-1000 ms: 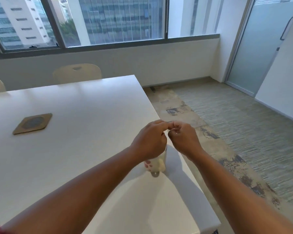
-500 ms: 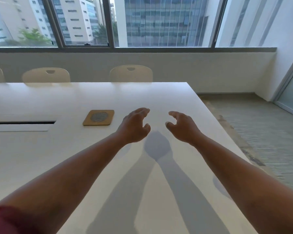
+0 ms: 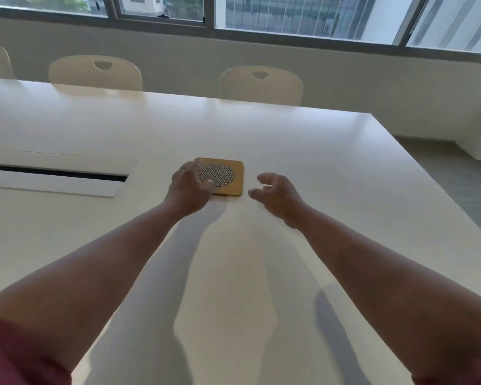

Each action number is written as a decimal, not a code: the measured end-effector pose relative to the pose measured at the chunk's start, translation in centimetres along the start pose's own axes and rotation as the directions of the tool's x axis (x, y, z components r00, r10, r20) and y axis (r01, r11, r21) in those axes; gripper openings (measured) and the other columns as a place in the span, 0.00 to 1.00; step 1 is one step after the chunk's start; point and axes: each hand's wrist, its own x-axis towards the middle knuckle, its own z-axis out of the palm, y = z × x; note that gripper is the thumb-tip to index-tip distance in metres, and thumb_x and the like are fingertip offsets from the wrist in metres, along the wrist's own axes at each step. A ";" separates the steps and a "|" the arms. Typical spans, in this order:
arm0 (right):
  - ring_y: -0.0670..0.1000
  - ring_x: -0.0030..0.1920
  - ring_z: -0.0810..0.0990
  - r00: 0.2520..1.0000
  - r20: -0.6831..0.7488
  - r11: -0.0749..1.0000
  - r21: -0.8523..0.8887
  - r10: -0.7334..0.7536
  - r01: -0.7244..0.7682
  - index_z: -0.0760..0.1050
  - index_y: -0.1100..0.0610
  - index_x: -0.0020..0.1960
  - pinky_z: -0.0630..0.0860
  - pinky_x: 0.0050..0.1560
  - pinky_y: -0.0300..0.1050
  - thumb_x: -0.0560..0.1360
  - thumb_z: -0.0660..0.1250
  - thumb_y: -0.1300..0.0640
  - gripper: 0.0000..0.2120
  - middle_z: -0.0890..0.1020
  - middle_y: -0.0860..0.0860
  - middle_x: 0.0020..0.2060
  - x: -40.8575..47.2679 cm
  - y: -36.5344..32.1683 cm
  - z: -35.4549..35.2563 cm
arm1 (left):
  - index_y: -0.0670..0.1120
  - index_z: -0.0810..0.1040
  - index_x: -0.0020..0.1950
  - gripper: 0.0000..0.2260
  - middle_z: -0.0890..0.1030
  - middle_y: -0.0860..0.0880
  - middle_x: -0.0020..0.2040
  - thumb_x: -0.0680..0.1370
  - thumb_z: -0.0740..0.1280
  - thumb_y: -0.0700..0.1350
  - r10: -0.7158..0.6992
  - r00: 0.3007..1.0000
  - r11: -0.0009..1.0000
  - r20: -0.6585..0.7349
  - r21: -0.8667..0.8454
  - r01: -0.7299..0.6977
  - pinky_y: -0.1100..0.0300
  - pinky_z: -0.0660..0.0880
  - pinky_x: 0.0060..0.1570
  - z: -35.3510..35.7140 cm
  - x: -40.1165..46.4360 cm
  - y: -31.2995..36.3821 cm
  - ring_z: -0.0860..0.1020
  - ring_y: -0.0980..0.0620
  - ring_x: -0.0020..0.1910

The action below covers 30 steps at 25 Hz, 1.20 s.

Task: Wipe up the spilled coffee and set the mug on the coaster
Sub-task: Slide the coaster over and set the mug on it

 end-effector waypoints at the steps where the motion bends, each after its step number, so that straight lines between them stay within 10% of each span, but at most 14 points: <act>1: 0.53 0.68 0.76 0.999 0.005 0.996 0.078 0.039 -0.040 0.71 0.59 0.73 0.73 0.69 0.54 0.75 0.74 0.52 0.30 0.77 0.54 0.69 1.1 -0.3 0.9 | 0.43 0.70 0.77 0.26 0.75 0.41 0.73 0.79 0.67 0.46 -0.035 0.999 0.998 -0.016 -0.059 0.034 0.49 0.67 0.74 0.1 0.8 -0.9 0.71 0.41 0.73; 6: 0.50 0.39 0.72 0.985 -0.049 0.954 0.260 0.165 -0.146 0.75 0.55 0.42 0.72 0.40 0.44 0.72 0.73 0.59 0.06 0.74 0.49 0.39 5.3 -0.9 4.0 | 0.41 0.73 0.73 0.23 0.79 0.41 0.69 0.79 0.66 0.46 -0.257 0.966 0.903 0.005 -0.354 0.242 0.55 0.75 0.48 0.4 4.1 -2.7 0.79 0.49 0.55; 8: 0.50 0.37 0.71 0.982 -0.031 0.934 0.314 0.187 -0.168 0.69 0.49 0.38 0.72 0.39 0.44 0.71 0.72 0.61 0.13 0.72 0.49 0.37 6.1 -1.2 4.5 | 0.38 0.80 0.54 0.12 0.82 0.38 0.49 0.75 0.64 0.44 -0.279 0.960 0.887 -0.012 -0.387 0.253 0.48 0.74 0.37 0.7 4.8 -3.1 0.78 0.35 0.45; 10: 0.52 0.41 0.74 0.979 -0.053 0.913 0.373 0.196 -0.163 0.74 0.53 0.41 0.77 0.45 0.51 0.70 0.71 0.64 0.08 0.75 0.53 0.40 6.6 -1.3 4.8 | 0.49 0.64 0.33 0.09 0.66 0.49 0.31 0.72 0.61 0.41 -0.289 0.957 0.887 -0.018 -0.381 0.261 0.55 0.60 0.27 1.4 5.1 -3.5 0.63 0.43 0.31; 16: 0.52 0.40 0.74 0.968 -0.117 0.889 0.432 0.221 -0.150 0.77 0.59 0.44 0.73 0.40 0.48 0.69 0.70 0.67 0.06 0.75 0.54 0.39 5.2 -1.1 4.5 | 0.51 0.59 0.30 0.15 0.59 0.53 0.29 0.71 0.61 0.37 -0.299 0.953 0.831 -0.056 -0.505 0.231 0.57 0.55 0.31 1.2 3.4 -2.2 0.57 0.50 0.30; 20: 0.52 0.42 0.72 0.954 -0.200 0.896 0.427 0.225 -0.123 0.76 0.71 0.54 0.70 0.42 0.47 0.70 0.68 0.69 0.13 0.75 0.54 0.41 1.4 -0.2 2.5 | 0.45 0.78 0.39 0.07 0.72 0.47 0.37 0.74 0.63 0.36 -0.278 0.957 0.806 -0.083 -0.562 0.185 0.55 0.64 0.37 1.3 0.4 -0.6 0.67 0.51 0.37; 25: 0.48 0.41 0.79 0.945 -0.233 0.875 0.474 0.230 -0.096 0.78 0.52 0.40 0.78 0.41 0.40 0.71 0.68 0.69 0.12 0.82 0.50 0.39 -5.8 1.4 -1.6 | 0.36 0.82 0.42 0.09 0.78 0.48 0.37 0.76 0.62 0.36 -0.219 0.973 0.794 -0.077 -0.594 0.131 0.56 0.69 0.38 2.1 -5.2 2.8 0.73 0.51 0.38; 30: 0.51 0.41 0.80 0.938 -0.257 0.865 0.495 0.235 -0.081 0.81 0.56 0.40 0.79 0.46 0.47 0.72 0.67 0.68 0.09 0.83 0.53 0.38 -13.7 3.9 -5.2 | 0.40 0.83 0.40 0.11 0.80 0.50 0.35 0.73 0.60 0.34 -0.155 0.986 0.784 -0.056 -0.615 0.088 0.56 0.72 0.38 3.3 -12.6 7.1 0.75 0.52 0.36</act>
